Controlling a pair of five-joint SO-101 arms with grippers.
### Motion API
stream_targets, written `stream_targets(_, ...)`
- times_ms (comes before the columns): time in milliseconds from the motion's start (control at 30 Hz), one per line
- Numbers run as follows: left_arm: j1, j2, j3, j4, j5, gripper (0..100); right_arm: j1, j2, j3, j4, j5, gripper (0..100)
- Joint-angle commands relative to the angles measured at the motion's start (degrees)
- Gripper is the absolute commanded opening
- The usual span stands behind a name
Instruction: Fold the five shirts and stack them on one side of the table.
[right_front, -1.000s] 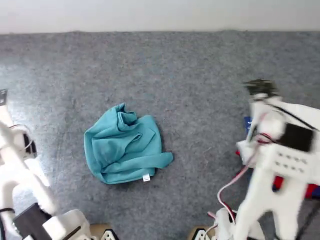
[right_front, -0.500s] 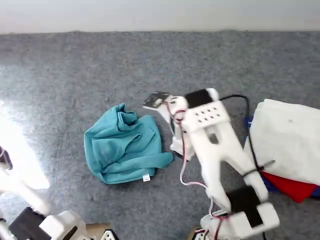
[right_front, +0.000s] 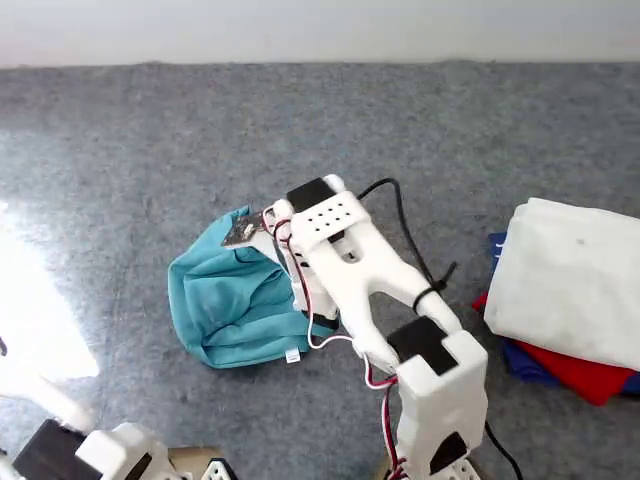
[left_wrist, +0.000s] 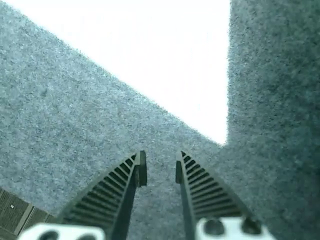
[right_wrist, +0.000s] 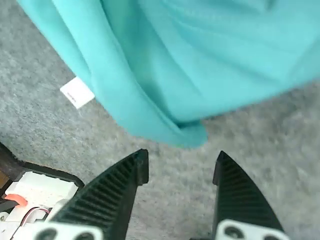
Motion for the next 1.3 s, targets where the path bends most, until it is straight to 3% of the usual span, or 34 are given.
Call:
stream_targets(0, -0.18, -2.29, -1.89, -0.79, -0.18, 11, -1.98, 0.57, -2.29, 0.4, 0.7, 22.3)
stream_targets(333, 0.0, -2.02, -1.8, -1.76, -0.09, 11, -3.91, 6.29, -2.81, -0.84, 0.44, 21.6)
stream_targets(600, 0.09, -1.85, -1.8, -1.76, -0.09, 11, -4.0, 4.0, -2.9, -0.84, 0.35, 0.3)
stream_targets(867, 0.35, -1.85, -1.8, -1.76, -0.09, 11, 0.04, -7.96, -2.9, 0.48, 0.44, 0.9)
stream_targets(1267, 18.73, -2.37, -4.44, 3.87, -0.18, 11, 8.4, -38.37, -2.9, 4.09, 0.35, 0.9)
